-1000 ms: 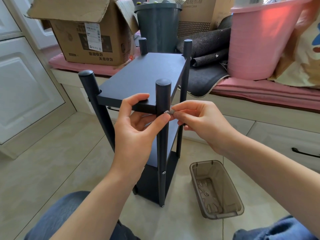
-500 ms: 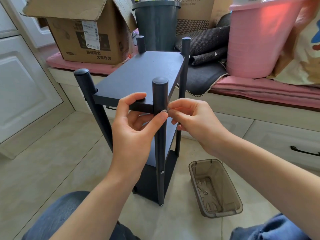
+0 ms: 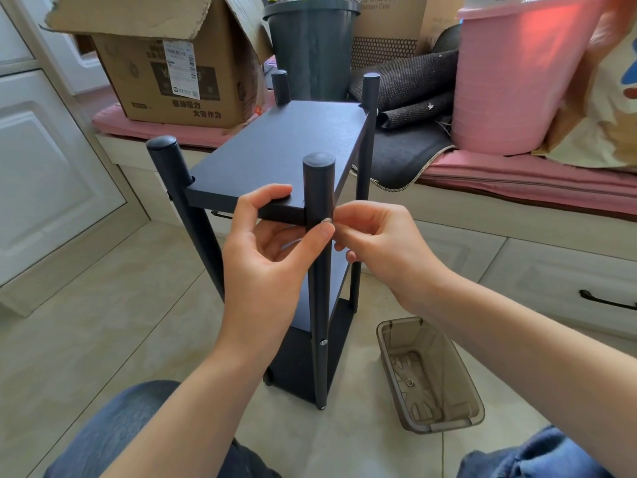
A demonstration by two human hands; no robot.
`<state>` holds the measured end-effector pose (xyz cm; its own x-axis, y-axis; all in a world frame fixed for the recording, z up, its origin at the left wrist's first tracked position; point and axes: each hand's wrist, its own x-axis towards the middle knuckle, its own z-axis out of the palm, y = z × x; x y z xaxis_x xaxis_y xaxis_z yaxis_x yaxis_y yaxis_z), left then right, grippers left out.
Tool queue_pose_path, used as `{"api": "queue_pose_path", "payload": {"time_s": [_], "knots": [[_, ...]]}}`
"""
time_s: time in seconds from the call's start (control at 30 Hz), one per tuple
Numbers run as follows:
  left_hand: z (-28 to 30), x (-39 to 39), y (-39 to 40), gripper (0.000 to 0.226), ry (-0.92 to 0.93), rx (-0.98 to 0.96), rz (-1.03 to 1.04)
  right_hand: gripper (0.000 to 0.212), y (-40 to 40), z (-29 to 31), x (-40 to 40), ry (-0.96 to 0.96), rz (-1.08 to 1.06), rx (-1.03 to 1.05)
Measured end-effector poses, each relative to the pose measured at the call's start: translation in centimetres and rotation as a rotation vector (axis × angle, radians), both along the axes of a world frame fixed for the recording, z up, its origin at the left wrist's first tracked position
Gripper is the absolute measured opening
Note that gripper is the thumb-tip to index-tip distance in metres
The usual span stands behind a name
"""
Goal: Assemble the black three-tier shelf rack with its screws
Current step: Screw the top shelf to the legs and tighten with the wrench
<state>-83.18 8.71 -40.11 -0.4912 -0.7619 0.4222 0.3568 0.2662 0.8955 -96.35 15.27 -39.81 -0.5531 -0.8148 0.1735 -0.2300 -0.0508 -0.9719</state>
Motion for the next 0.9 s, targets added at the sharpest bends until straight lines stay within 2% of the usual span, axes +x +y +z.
{"api": "queue_pose_path", "payload": {"time_s": [0.23,0.5,0.9], "knots": [[-0.3,0.1,-0.2,0.043,-0.010,0.002,0.037,0.019,-0.2,-0.3,0.4,-0.027,-0.003,-0.017],[-0.3,0.1,-0.2,0.043,-0.025,-0.005,0.041,0.021,-0.8,-0.2,-0.1,-0.035,0.049,0.055],[-0.3,0.1,-0.1,0.044,-0.033,0.007,0.035,0.023,1.4,-0.1,-1.3,0.059,0.046,0.097]]}}
